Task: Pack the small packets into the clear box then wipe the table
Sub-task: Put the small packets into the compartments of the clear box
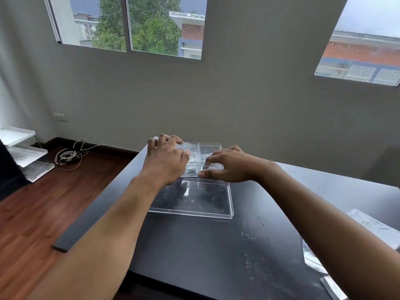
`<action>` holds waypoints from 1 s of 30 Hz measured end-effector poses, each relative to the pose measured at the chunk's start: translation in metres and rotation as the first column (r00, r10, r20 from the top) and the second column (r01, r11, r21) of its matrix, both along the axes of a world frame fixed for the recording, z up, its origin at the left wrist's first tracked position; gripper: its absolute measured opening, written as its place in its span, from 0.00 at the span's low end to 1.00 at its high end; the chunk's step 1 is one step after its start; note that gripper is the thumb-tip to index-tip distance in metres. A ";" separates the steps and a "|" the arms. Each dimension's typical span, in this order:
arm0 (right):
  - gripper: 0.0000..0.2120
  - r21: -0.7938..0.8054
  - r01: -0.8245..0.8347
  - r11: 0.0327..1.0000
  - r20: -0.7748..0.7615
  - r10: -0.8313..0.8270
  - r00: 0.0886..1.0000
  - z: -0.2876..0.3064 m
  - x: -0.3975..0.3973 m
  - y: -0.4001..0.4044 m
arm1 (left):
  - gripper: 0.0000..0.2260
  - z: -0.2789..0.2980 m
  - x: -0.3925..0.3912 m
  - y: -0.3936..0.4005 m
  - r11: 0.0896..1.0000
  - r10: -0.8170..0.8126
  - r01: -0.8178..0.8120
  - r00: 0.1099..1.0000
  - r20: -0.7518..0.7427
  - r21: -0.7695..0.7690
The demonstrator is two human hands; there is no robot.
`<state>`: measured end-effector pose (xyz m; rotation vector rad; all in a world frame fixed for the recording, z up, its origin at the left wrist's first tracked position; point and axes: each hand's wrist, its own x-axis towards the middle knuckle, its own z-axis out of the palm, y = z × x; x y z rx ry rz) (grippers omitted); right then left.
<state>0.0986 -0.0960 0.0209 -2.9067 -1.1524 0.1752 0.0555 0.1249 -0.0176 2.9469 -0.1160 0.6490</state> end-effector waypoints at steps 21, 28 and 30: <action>0.21 0.303 0.436 0.847 0.069 -0.476 0.877 0.005 -0.133 -0.181 | 0.12 0.018 -0.038 -0.138 0.867 -0.494 0.497 0.859 0.134 0.012; 0.33 0.270 0.598 0.754 0.034 -0.628 0.777 -0.025 -0.128 -0.202 | 0.16 0.011 -0.019 -0.205 0.916 -0.359 0.376 0.924 -0.130 0.141; 0.30 0.326 0.596 0.733 0.039 -0.641 0.767 -0.031 -0.125 -0.208 | 0.17 0.003 -0.015 -0.213 0.925 -0.295 0.324 0.942 -0.162 0.200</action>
